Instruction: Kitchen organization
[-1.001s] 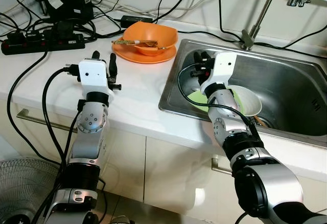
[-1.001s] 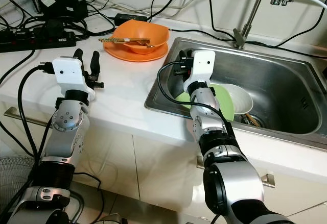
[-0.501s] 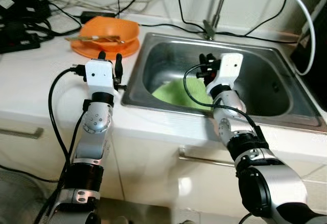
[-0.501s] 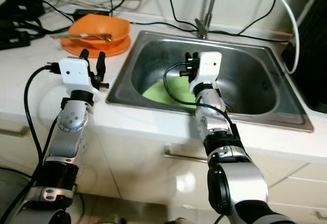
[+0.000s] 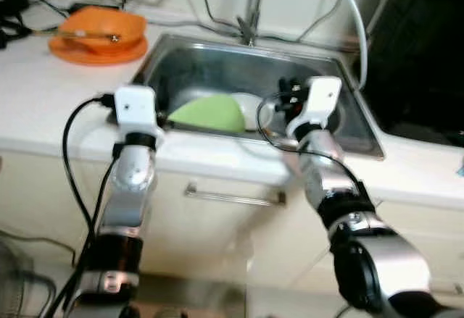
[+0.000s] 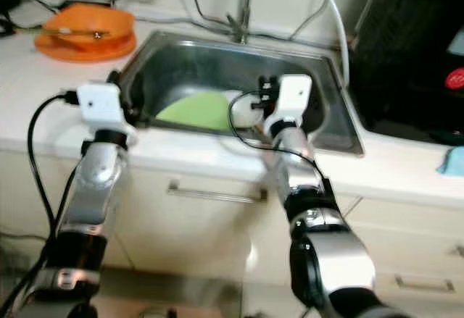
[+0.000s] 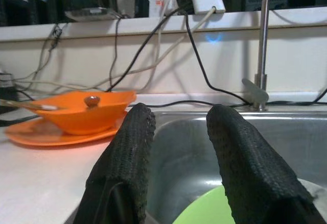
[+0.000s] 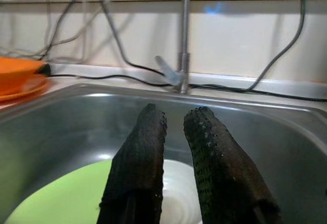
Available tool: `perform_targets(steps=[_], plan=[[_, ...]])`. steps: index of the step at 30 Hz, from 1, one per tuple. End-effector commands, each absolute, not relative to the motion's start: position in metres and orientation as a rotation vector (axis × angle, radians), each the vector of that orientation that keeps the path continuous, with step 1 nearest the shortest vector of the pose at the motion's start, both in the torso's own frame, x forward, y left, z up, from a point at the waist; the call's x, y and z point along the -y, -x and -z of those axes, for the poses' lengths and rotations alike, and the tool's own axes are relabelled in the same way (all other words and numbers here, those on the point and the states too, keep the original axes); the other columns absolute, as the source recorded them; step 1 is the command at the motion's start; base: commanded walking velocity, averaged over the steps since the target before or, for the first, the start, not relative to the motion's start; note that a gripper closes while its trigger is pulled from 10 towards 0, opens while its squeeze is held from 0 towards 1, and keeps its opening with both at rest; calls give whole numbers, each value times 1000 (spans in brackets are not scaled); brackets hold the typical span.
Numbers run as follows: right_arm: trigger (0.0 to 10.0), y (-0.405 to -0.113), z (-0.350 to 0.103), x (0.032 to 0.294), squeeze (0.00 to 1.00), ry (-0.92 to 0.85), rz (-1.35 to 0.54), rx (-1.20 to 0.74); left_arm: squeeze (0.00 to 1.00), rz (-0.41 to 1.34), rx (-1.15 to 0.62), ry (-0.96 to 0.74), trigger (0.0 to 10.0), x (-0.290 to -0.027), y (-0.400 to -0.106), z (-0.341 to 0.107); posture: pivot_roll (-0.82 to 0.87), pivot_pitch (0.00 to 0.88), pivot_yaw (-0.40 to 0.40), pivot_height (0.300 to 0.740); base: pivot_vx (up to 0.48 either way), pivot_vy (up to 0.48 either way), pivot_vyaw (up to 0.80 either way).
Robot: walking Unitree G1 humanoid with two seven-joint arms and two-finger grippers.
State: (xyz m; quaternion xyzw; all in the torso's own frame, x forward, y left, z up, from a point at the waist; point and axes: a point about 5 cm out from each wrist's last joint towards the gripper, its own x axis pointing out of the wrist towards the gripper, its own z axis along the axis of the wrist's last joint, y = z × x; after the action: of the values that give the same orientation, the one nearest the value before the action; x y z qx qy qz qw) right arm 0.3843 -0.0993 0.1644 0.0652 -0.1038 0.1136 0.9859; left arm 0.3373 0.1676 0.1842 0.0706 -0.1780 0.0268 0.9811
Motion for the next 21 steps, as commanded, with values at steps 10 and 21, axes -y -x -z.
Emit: perform_targets(steps=[10,21], plan=[[10000,-386,-167,109,0,-127,-207,220,0,-42,379,-137,10000,-162,-337,-189,70,2,-60,718,0,-210,0],[10000,-385,-166,111,0,-124,-204,216,0,-38,378,-135,10000,-161,-337,-188,68,1,-58,718,0,-278,0]])
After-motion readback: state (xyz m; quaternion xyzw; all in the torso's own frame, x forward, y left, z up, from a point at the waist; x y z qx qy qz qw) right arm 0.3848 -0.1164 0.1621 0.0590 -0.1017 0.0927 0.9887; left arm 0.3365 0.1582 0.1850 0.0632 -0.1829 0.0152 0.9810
